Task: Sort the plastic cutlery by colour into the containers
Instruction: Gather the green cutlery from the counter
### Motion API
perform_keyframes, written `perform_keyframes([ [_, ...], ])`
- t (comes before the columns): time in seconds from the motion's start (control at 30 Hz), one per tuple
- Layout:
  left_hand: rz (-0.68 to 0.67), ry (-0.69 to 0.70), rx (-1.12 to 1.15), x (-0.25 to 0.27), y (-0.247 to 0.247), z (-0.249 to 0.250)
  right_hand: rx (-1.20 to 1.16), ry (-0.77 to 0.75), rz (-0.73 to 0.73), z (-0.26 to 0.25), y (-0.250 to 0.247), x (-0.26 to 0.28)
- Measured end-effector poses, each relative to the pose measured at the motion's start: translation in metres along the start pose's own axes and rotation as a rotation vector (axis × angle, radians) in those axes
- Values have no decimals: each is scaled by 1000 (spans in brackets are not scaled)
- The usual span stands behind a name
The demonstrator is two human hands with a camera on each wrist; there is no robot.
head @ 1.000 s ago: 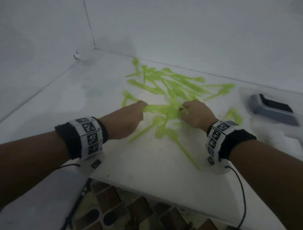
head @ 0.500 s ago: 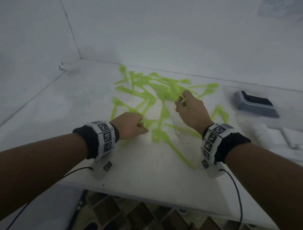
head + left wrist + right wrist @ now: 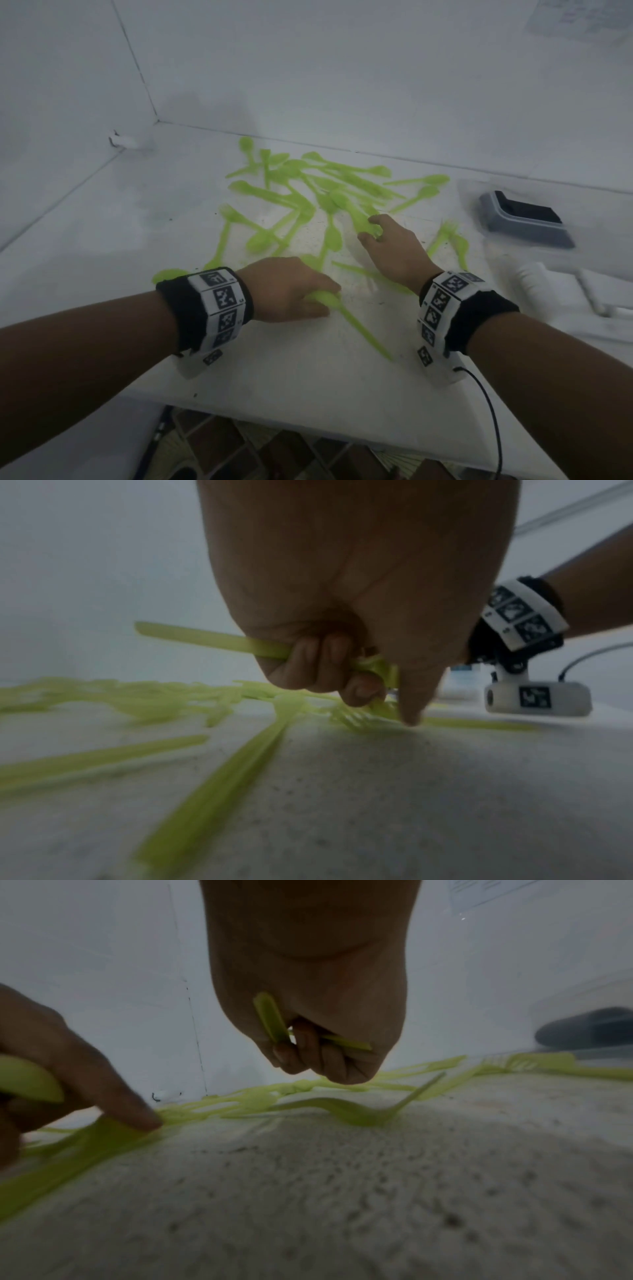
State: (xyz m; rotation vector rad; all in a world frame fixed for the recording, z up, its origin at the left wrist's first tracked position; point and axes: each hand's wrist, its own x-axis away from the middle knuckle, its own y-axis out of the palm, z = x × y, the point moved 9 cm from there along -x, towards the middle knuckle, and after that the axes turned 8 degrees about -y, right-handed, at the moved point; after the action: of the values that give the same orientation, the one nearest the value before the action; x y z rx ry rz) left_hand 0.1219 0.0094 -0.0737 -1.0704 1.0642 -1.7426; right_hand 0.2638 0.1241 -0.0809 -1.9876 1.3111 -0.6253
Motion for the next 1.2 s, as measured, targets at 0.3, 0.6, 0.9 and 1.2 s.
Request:
perform_keyframes([
  [0.3,62,5,6,-28,-25,-24,-106,39,99,18,-19,-4],
  [0.6,43,-41,-457,-117,-25,-20,-153,92,100,29,-21,-6],
  [0.9,96,37,-512,-121,-32,-17,-222,86,103,34,-27,-6],
  [1.2,512,36,3,-82,-96,8,-260,83,153,25,-33,-9],
])
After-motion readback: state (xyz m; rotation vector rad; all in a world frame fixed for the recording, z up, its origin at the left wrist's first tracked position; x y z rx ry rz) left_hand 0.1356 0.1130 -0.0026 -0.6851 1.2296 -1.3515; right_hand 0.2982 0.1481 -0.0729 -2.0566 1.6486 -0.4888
